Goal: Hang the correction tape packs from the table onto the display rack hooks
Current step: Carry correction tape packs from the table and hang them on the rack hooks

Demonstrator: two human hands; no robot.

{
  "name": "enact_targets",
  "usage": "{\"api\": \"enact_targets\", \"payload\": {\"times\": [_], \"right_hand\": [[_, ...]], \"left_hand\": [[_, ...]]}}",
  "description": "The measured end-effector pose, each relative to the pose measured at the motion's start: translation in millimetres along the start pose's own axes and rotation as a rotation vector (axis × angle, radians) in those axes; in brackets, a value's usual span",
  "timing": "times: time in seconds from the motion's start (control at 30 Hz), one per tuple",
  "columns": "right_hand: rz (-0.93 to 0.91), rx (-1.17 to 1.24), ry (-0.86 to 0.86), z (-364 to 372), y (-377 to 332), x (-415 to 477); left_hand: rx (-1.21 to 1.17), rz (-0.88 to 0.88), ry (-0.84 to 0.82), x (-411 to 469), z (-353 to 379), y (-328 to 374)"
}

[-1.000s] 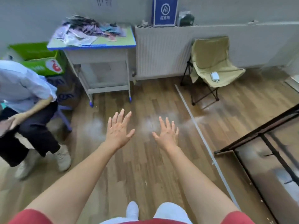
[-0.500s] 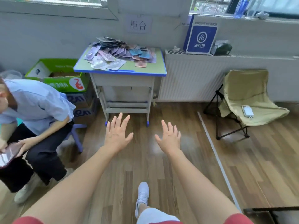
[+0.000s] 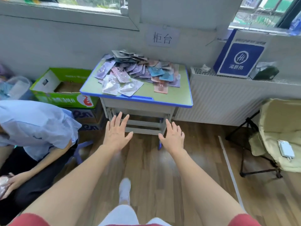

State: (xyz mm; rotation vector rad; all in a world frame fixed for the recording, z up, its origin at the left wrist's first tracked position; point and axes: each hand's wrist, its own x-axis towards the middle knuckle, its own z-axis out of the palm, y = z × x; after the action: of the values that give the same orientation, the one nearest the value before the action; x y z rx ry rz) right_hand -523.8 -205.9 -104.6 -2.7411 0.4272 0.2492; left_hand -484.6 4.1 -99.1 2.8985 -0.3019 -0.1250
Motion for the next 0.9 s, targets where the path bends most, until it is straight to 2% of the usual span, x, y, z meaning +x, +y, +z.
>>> {"api": "enact_targets", "payload": {"times": [0.2,0.4,0.7,0.9], "right_hand": [[0.070,-0.001,0.022,-3.7,-27.4,116.4],[0.137,0.024,0.020,-9.2,-50.6,207.9],[0.245,0.063,0.093,0.7,-58.2,300.5],[0.267,0.094,0.153,12.8,-57.2,340.2]], "left_hand": [[0.008,0.055,-0.006,127.2,-3.4,-21.3],[0.009,0.107,-0.103,230.5,-5.5,-41.7],[0.007,0.167,-0.179,310.8,25.2,-54.9],[0.050,0.226,-0.117,335.0,49.5,-55.9]]}}
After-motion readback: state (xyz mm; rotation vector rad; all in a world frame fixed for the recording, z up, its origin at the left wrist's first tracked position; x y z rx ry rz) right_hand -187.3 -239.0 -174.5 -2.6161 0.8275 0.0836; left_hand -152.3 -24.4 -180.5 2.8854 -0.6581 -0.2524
